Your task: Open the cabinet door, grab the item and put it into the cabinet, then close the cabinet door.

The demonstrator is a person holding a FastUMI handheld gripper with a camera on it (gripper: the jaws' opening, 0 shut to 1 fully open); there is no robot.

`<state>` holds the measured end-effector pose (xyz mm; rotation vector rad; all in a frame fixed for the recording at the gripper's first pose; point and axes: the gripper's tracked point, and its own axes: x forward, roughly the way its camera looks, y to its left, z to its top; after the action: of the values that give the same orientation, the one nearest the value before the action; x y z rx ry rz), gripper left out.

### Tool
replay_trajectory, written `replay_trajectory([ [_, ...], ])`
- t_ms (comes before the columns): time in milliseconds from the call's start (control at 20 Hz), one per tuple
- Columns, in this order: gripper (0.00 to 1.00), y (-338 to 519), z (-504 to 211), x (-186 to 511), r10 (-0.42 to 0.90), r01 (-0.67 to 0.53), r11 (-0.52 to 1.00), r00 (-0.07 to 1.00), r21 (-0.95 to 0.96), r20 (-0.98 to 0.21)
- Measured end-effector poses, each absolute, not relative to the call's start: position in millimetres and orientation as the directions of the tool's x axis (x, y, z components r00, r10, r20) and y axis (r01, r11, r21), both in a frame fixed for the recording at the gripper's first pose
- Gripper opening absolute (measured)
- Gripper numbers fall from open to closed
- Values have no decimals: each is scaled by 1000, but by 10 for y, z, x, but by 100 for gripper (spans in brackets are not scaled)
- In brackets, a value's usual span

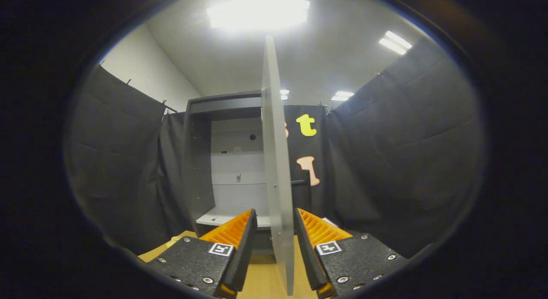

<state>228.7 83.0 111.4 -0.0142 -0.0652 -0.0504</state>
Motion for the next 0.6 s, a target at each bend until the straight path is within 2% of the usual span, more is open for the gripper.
replay_trajectory([
  [150,85,1065,962,2286,22,-21,1000,999,-8,45],
  [200,88,1131,919,2283,42,-41,999,998,-8,38],
  [300,93,1261,812,2305,79,-79,997,997,-5,20],
  [600,93,1638,543,2313,159,-159,986,987,45,5],
])
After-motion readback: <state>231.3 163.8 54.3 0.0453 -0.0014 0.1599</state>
